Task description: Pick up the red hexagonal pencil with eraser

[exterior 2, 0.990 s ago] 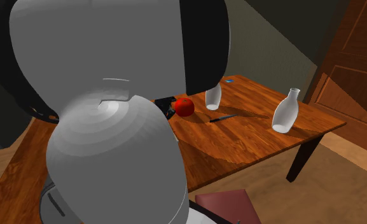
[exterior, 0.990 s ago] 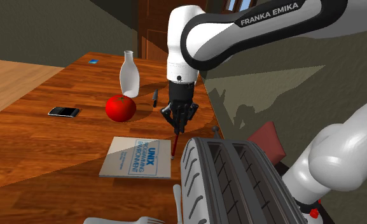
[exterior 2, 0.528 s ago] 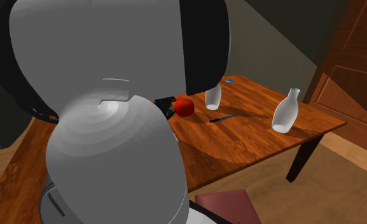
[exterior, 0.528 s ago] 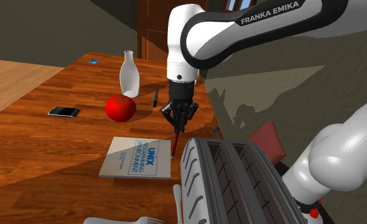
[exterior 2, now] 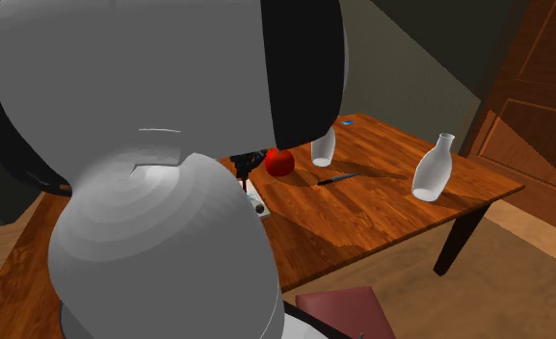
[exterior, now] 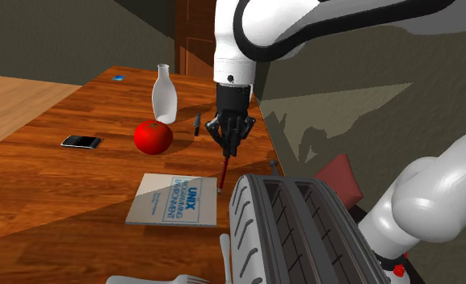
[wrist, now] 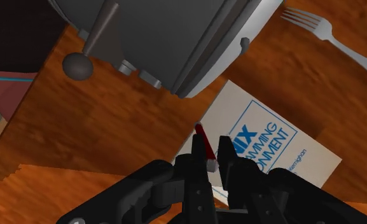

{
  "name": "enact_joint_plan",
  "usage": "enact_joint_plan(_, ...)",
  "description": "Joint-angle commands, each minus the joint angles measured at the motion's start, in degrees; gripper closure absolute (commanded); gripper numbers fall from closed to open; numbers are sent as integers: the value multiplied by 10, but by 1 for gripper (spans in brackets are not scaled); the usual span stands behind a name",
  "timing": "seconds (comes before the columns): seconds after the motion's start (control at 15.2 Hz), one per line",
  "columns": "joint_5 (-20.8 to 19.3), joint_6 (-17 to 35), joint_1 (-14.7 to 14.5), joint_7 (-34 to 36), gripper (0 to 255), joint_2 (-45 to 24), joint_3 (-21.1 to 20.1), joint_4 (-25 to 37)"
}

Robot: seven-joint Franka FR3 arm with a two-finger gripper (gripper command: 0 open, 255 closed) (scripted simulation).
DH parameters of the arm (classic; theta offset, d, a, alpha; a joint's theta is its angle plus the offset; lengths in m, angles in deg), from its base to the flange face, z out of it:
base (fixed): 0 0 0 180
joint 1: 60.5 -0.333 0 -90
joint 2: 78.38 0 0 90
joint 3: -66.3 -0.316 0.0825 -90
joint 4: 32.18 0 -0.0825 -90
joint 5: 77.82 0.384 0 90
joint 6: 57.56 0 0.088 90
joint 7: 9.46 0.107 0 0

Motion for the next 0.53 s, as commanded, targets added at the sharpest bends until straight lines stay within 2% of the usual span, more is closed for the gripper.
enact_joint_plan(0.0,0,-16,1,1,255,4,2,12)
enact_joint_plan(0.46,0,-56,2,5,255,11,6,45)
